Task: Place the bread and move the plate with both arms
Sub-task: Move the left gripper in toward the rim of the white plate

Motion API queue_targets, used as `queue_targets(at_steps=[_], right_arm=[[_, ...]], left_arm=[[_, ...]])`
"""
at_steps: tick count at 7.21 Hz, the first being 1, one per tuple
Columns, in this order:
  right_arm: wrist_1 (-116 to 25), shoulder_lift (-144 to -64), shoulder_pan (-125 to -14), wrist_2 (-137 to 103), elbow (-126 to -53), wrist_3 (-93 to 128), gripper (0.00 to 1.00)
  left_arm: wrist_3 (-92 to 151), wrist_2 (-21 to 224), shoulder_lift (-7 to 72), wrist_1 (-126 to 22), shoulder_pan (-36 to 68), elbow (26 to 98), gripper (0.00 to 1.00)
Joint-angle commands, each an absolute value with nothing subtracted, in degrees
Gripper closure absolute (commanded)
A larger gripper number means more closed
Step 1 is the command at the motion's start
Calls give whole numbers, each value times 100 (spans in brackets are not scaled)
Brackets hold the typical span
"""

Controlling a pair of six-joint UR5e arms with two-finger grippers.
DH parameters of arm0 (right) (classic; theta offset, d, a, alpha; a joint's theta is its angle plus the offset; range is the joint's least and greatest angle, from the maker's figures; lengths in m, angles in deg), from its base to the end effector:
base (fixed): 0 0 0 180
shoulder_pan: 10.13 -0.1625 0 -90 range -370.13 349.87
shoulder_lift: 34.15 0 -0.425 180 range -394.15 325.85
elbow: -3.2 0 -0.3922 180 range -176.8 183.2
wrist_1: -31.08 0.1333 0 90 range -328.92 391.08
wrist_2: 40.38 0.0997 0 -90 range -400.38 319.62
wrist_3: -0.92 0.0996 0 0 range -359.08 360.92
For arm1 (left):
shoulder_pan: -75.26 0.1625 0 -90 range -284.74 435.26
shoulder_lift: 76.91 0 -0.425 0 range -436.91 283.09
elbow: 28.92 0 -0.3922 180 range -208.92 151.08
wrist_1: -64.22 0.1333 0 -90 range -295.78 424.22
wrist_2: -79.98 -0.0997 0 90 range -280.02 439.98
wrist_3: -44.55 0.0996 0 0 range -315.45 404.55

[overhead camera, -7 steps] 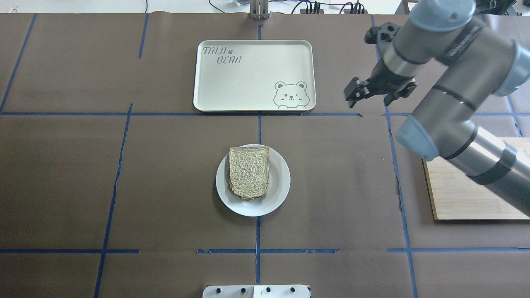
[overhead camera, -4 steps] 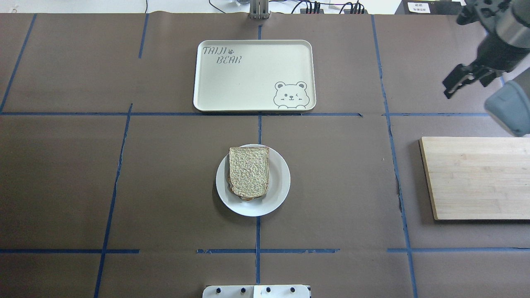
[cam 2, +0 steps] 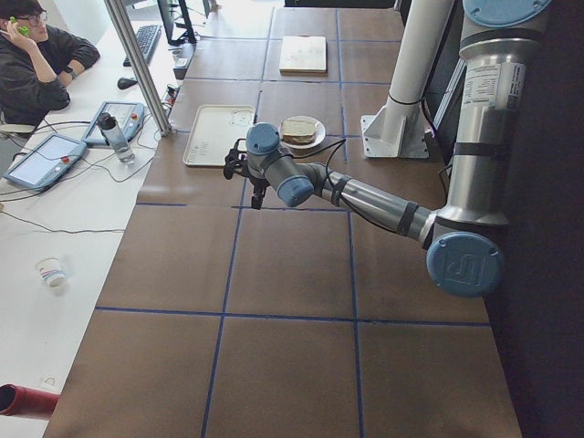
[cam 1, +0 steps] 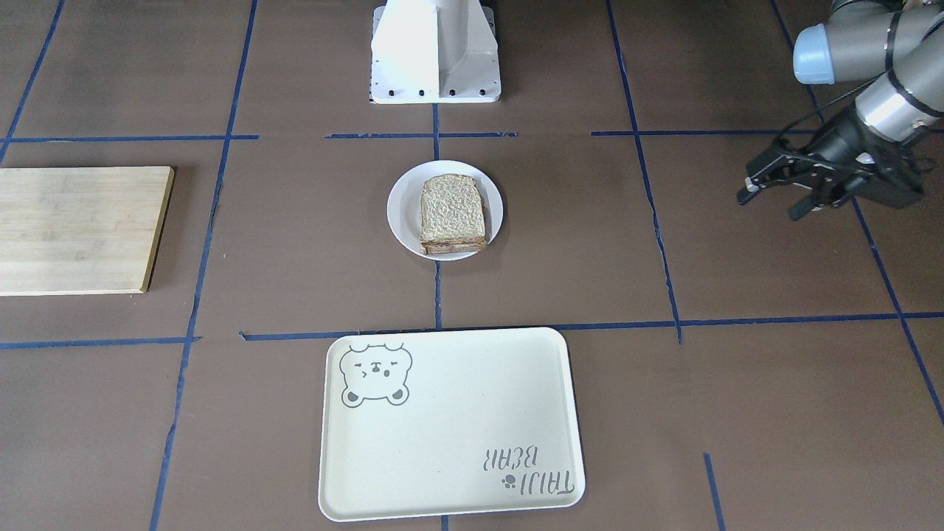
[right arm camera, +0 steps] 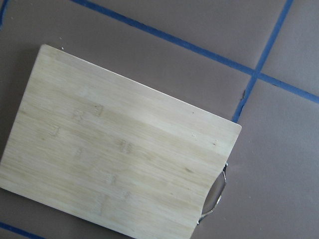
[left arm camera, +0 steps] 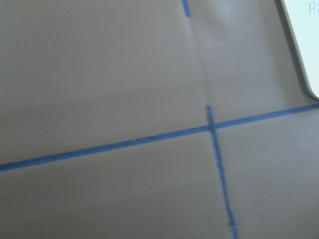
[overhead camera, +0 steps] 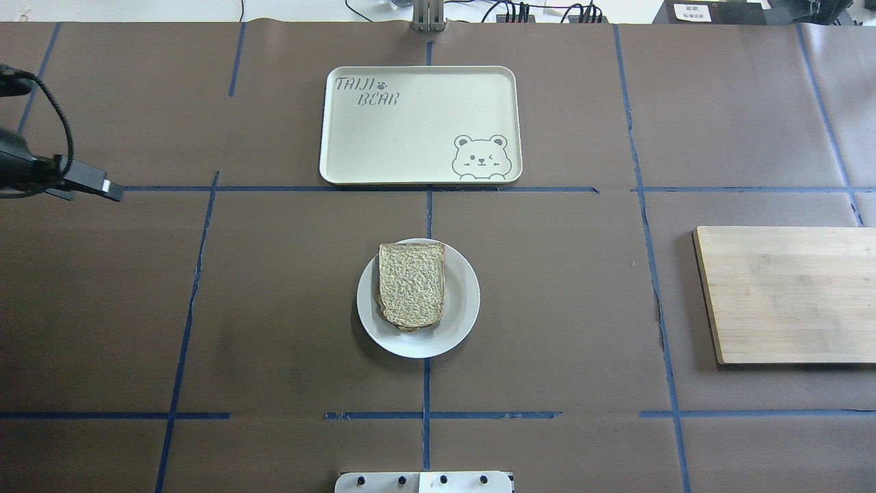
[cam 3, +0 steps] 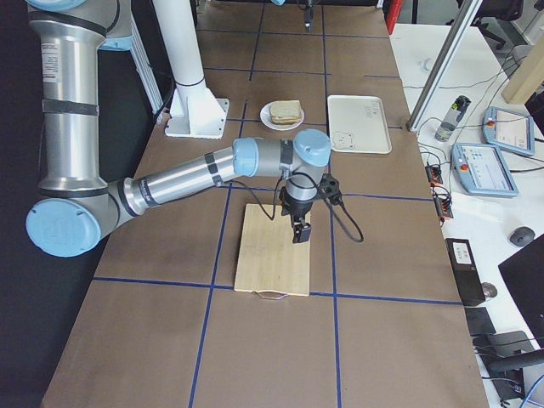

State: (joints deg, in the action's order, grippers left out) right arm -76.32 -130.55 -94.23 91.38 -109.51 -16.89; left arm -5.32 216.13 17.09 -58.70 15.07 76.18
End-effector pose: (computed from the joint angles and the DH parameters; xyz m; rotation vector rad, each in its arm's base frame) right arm 0.0227 -0.4319 0.5509 0.0579 -0.7316 -0.3883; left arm 0.2032 -0.4783 0.4220 0.1776 1.1165 0.0533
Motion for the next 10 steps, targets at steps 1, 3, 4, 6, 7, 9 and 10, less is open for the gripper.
queue_targets(at_steps=[1,3,4,6,7,9,10], right_arm=[[-6851,-13942,-9731,9225,-10711,-1850,0],[-6850,-13971,-9750,9234,-10562,-1798,0],[-6850,-13971,-9750,9217,-10543,-1763,0],[-6850,-13962,-9750,9225,-10596,-1473,0],[-6850,-13962,-9750,9225,-10596,-1472,0],[-6850,-13945,-9750,9216,-10596,-1481,0],[-6850,-13927,-9750,9208,-10596,-1481,0]], left_arm=[[-2254,21569,2064,-6768,2128,7540,0],[-3781,20608,2222,-8299,2706,7218,0],[-4537,20158,2406,-9170,3040,6806,0],[-5535,18685,2697,-10090,4058,6468,0],[-5582,18225,2898,-10119,4472,6329,0],[-5608,17528,3163,-11142,5089,5628,0],[-5600,17508,3268,-11182,5187,5476,0]])
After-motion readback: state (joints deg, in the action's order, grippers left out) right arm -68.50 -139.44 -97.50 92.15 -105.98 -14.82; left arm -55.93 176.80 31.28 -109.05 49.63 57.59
